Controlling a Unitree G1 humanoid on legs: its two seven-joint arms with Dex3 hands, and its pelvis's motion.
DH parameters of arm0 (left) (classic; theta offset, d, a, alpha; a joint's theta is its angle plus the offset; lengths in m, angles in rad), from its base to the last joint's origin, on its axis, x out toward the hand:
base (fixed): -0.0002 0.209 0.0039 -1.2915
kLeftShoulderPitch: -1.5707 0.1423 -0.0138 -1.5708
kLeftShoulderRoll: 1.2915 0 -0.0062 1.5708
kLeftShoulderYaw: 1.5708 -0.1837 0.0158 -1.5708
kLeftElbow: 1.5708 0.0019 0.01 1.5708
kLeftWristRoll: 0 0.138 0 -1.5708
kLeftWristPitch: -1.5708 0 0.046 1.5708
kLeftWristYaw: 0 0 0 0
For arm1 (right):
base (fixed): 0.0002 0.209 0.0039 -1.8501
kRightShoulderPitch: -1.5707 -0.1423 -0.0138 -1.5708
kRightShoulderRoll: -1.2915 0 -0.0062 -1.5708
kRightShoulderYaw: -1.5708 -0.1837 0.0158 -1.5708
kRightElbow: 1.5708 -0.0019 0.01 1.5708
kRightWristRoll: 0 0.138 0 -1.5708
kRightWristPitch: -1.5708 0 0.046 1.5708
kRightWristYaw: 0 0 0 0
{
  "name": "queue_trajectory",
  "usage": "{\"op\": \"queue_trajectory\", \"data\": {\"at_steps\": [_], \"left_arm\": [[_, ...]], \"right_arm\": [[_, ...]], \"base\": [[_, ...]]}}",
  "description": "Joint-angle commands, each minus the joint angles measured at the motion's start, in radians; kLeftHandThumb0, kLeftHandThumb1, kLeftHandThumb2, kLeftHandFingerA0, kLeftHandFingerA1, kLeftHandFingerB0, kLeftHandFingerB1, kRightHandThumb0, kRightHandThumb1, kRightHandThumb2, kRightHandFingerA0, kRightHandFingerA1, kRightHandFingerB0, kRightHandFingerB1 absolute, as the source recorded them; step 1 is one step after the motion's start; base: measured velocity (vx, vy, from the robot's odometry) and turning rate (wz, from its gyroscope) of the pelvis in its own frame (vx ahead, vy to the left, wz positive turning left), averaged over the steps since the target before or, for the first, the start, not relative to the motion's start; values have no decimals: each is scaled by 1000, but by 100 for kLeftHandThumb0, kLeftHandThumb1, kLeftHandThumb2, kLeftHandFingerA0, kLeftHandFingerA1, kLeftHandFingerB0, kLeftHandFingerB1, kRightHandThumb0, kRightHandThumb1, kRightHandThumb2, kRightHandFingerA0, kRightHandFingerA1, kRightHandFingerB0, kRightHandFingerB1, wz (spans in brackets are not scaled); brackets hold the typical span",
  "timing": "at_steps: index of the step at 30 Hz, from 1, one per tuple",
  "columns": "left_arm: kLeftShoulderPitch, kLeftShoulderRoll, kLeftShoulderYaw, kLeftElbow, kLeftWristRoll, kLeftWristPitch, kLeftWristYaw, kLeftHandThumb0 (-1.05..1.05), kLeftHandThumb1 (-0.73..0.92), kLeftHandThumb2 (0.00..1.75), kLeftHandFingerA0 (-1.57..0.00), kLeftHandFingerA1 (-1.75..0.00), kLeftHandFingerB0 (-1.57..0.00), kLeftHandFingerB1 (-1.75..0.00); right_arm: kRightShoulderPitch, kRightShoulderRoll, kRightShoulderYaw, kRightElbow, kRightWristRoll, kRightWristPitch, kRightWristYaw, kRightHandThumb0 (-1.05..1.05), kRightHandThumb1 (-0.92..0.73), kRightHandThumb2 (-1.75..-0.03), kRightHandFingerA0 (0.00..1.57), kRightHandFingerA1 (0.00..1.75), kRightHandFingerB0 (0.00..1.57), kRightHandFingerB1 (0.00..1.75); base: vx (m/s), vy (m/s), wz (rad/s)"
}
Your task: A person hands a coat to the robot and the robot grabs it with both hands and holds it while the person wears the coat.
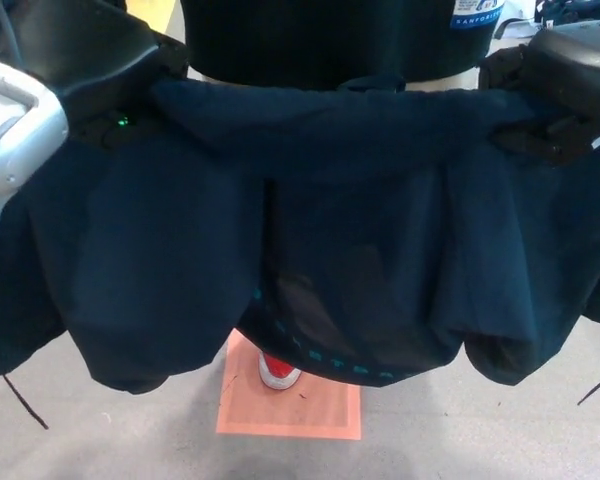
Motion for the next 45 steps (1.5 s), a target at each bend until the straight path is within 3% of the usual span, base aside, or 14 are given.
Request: {"op": "queue_trajectory", "data": {"at_steps": [1,4,5,6,9,13,30,31,32,33,34,39,40,45], "left_arm": [[110,-228,115,321,58,-1,885,-35,84,68,-82,-173,-64,-153],[76,-301,150,376,11,-23,969,-33,87,70,-85,-172,-64,-151],[53,-339,170,399,-17,-41,1000,-33,88,70,-87,-173,-63,-149],[43,-356,180,409,-31,-52,1014,-33,88,70,-87,-173,-63,-149],[-10,-401,194,448,-50,-68,1053,-32,92,66,-90,-175,-55,-167],[-44,-427,179,454,-14,-13,1071,-32,89,65,-88,-175,-54,-165],[-156,-510,227,441,-23,-6,1125,-39,86,64,-90,-175,-59,-174],[-179,-481,238,438,-19,-34,1148,-43,60,92,-119,-145,-83,-125],[-194,-460,243,434,-11,-41,1160,-42,62,95,-121,-145,-86,-125],[-202,-448,245,431,-3,-35,1162,-42,62,95,-121,-145,-86,-125],[-209,-444,256,429,-16,-49,1153,-32,84,63,-91,-175,-59,-170],[-259,-402,293,432,-47,-103,1130,-34,84,64,-91,-175,-61,-169],[-310,-360,291,450,-20,-85,1141,-43,64,93,-121,-148,-89,-129],[-425,-267,320,498,-31,-121,1112,-34,83,63,-89,-175,-60,-164]], "right_arm": [[100,224,-154,192,-131,-57,-940,-34,-82,-64,90,167,73,142],[85,257,-190,186,-115,-40,-986,-35,-81,-64,88,169,69,136],[79,266,-200,177,-122,-20,-1004,-34,-80,-69,98,155,83,93],[75,268,-202,174,-128,-9,-1012,-34,-80,-69,98,155,83,93],[52,296,-230,187,-110,-4,-1037,-36,-83,-65,95,164,75,140],[25,317,-241,212,-101,-19,-1065,-40,-82,-72,91,165,76,153],[-160,427,-279,271,-120,-15,-1211,-40,-85,-66,98,175,70,167],[-182,409,-290,268,-115,-33,-1205,-34,-85,-66,98,175,72,163],[-195,398,-299,265,-113,-38,-1198,-37,-88,-67,99,175,76,162],[-201,393,-305,263,-112,-35,-1193,-37,-88,-67,99,175,76,162],[-206,386,-309,263,-114,-35,-1188,-40,-84,-73,99,173,87,149],[-244,330,-331,276,-116,-64,-1185,-36,-84,-69,112,153,98,128],[-272,285,-337,282,-120,-74,-1154,-37,-86,-72,97,172,81,149],[-341,166,-339,310,-138,-125,-1101,-37,-88,-67,101,175,74,170]], "base": [[0,0,0],[0,0,0],[0,0,0],[0,0,0],[0,0,0],[0,0,0],[0,0,0],[0,0,0],[0,0,0],[0,0,0],[0,0,0],[0,0,0],[0,0,0],[0,0,0]]}}
